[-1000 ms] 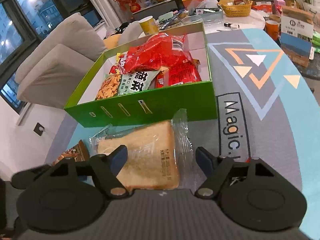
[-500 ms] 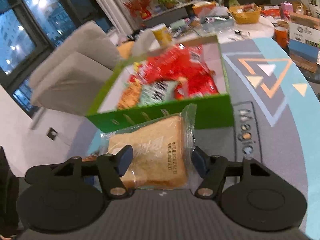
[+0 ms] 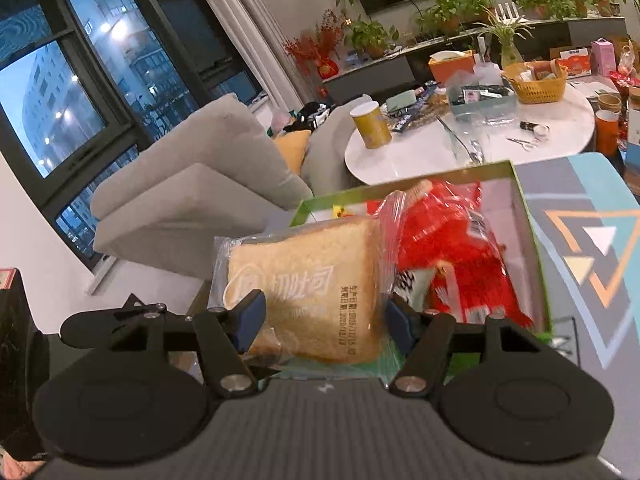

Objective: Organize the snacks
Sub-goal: 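Carry the sliced-bread loaf into the green box and open the right gripper, then withdraw the right gripper from the box back over the remaining snacks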

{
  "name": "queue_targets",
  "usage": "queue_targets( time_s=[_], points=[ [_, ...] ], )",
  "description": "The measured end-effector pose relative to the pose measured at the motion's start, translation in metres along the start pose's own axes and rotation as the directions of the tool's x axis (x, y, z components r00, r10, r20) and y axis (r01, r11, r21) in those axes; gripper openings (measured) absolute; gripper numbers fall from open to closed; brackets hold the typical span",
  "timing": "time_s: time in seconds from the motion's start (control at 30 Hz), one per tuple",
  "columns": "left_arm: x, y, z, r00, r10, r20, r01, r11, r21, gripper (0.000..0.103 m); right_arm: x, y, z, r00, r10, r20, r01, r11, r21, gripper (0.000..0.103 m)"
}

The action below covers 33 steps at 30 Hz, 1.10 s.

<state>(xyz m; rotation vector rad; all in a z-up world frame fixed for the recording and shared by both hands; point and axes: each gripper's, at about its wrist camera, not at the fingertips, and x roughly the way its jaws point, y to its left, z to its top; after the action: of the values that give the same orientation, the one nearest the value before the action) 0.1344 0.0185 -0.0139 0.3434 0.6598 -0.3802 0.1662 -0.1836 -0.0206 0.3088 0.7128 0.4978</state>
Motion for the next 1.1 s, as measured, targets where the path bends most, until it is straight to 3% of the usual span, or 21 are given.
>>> queue_targets(
  time_s=[0.27, 0.33, 0.4, 0.5, 0.6, 1.1],
  points=[
    [0.029, 0.020, -0.002, 0.998, 0.046, -0.042, -0.047, 0.999, -0.006, 0.039, 0.024, -0.006, 0.004, 1.000, -0.005, -0.013, 0.006, 0.999, 0.034, 0.071],
    [0.042, 0.028, -0.008, 0.992, 0.106, -0.072, -0.108, 0.994, -0.020, 0.049, 0.031, -0.010, 0.002, 0.999, -0.048, -0.008, 0.048, 0.999, 0.015, 0.071],
    [0.048, 0.039, -0.018, 0.986, 0.134, -0.096, -0.141, 0.988, -0.068, 0.049, 0.036, -0.017, -0.005, 0.992, -0.122, -0.022, 0.122, 0.993, 0.006, 0.071],
    [0.037, 0.054, -0.029, 0.994, 0.095, -0.061, -0.103, 0.982, -0.158, 0.049, 0.031, -0.035, -0.015, 0.993, -0.101, -0.061, 0.105, 0.992, 0.066, 0.071],
    [0.026, 0.061, -0.032, 0.996, 0.072, -0.053, -0.082, 0.974, -0.209, 0.050, 0.020, -0.042, -0.021, 0.992, -0.114, -0.048, 0.118, 0.990, 0.083, 0.071],
    [-0.006, 0.025, -0.044, 0.995, 0.092, -0.049, -0.098, 0.983, -0.155, 0.056, -0.022, -0.025, -0.032, 0.994, -0.110, -0.016, 0.110, 0.993, 0.030, 0.071]
  ],
)
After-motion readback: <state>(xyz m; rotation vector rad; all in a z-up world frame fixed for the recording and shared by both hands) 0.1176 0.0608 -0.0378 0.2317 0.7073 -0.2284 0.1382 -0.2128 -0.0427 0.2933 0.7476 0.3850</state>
